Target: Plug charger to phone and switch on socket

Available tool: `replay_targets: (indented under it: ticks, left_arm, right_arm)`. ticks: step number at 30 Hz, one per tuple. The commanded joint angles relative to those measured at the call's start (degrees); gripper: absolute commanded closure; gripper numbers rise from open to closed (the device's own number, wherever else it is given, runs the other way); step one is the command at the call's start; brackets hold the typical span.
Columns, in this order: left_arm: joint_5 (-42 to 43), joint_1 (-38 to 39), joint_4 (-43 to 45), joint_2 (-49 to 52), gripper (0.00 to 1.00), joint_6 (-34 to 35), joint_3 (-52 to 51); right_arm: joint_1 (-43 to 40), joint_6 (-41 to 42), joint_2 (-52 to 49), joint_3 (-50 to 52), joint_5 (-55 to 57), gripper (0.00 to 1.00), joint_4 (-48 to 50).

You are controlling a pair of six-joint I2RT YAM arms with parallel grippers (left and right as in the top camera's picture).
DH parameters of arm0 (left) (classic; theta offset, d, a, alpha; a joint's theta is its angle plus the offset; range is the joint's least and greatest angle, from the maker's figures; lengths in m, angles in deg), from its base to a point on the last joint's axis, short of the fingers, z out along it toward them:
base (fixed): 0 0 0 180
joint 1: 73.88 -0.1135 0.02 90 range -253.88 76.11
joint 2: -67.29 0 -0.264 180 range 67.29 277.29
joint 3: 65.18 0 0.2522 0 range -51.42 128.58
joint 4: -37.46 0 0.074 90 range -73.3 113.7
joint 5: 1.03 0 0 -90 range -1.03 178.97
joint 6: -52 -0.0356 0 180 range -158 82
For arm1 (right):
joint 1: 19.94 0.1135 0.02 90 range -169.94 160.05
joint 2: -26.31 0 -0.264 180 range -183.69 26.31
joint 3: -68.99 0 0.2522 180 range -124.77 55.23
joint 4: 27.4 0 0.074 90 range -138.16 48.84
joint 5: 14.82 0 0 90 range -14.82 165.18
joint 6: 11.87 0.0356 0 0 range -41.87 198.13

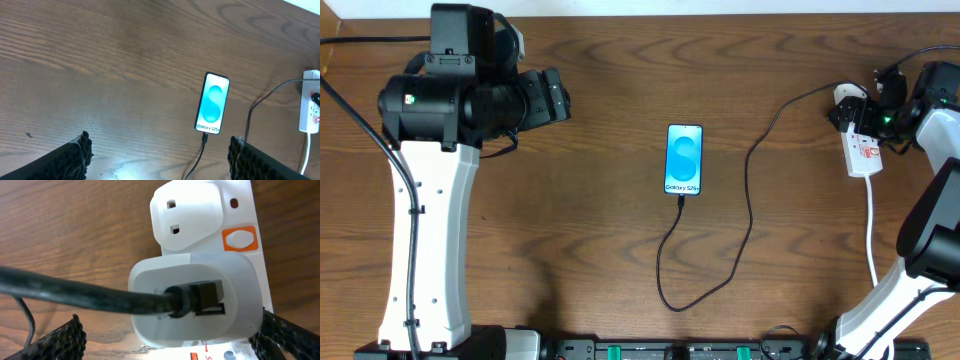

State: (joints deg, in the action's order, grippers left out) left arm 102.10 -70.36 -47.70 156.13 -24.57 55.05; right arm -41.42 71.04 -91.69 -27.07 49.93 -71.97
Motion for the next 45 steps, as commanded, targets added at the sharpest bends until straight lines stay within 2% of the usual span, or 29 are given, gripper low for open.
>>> replay_targets:
  ticks: [1,16,25,27,37,39,45]
  left_arm:
    - [-0.76,-0.04,-0.02,-0.11,0.12,-0.76,0.13]
    - [-0.76,-0.04,-0.02,-0.11,0.12,-0.76,0.13]
    - [-0.76,-0.04,-0.02,-0.11,0.12,-0.76,0.13]
    - [-0.76,-0.04,-0.02,-0.11,0.12,-0.76,0.13]
    - [-0.76,-0.04,-0.02,-0.11,0.12,-0.76,0.13]
    - [-0.76,-0.04,-0.02,-0.11,0.12,-0.76,0.13]
    - [-0.76,-0.04,-0.02,-0.11,0.12,-0.76,0.13]
  right_arm:
    - [2.1,1.05,-1.4,2.43,-9.86,0.01,-3.89]
    - [3.76,1.03,-1.4,2.47,-9.84,0.01,-3.52]
    - [3.67,1.07,1.9,2.08,-10.23,0.01,-9.66]
    - [3.67,1.27,4.31,2.03,-9.81,0.01,-10.32]
    - [3.98,7.96,27.04,2.01,11.39,0.01,-16.83]
    - [3.96,7.89,33.4,2.01,13.14,0.01,-17.64]
    - [3.96,7.89,37.88,2.01,13.11,0.01,-17.66]
